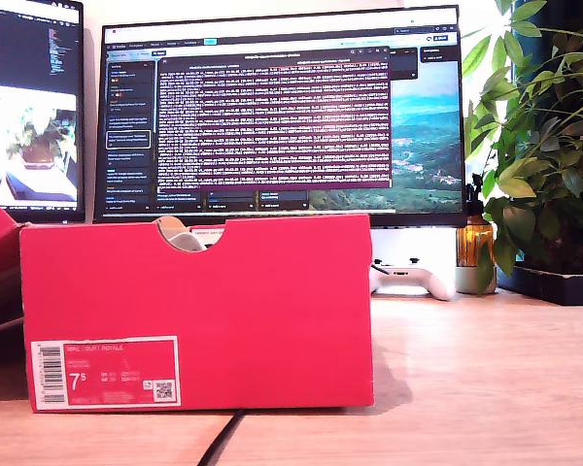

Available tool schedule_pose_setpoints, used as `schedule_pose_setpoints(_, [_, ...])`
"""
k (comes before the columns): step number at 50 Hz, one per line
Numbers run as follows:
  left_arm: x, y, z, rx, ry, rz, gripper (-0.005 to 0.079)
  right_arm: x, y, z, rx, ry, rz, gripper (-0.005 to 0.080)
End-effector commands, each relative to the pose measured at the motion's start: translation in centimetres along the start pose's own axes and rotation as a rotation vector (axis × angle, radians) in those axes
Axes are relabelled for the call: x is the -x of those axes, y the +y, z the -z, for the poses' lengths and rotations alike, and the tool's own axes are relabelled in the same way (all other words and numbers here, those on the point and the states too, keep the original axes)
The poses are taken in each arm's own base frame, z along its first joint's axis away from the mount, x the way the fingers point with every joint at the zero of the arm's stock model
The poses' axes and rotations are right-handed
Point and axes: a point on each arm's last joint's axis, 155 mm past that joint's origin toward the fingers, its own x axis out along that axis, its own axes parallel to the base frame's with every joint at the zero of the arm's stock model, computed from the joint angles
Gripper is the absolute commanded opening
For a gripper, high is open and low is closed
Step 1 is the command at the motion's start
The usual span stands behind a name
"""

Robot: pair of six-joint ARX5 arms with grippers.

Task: Pack the blue shoes by picking the first shoe and placing it inside the red shoebox, left side, then picking and rotating the second shoe and placing it in the shoebox

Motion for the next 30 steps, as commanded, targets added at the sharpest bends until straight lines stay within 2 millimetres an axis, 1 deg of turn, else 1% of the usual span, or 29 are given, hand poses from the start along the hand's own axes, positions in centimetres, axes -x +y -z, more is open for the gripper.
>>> schedule_pose_setpoints(1, [0.1, 0.0, 1.6, -0.004, 0.012, -0.001, -0.0019, -0.4, -0.2, 3.5, -0.003, 0.072, 0.002, -0.0011])
schedule_pose_setpoints(4, [0.5, 0.0, 1.6, -0.004, 0.007, -0.001, -0.0019, -0.4, -0.2, 4.5, -0.005, 0.091, 0.003, -0.0011])
schedule_pose_setpoints(11, [1.4, -0.1, 1.5, -0.006, -0.010, -0.001, -0.0019, -0.2, -0.2, 5.8, -0.006, 0.127, 0.003, -0.0011])
schedule_pose_setpoints(18, [2.1, -0.2, 2.4, 0.015, 0.009, -0.001, -0.0019, -0.1, -0.3, 7.6, -0.011, 0.179, 0.003, -0.0011])
schedule_pose_setpoints(21, [2.1, -0.2, 3.0, 0.031, 0.034, -0.001, -0.0019, -0.1, -0.3, 8.1, -0.019, 0.193, 0.004, -0.0011])
schedule_pose_setpoints(30, [2.1, -0.2, 3.9, 0.059, 0.062, -0.003, -0.0019, 0.3, -0.2, 10.4, -0.025, 0.275, 0.003, -0.0011])
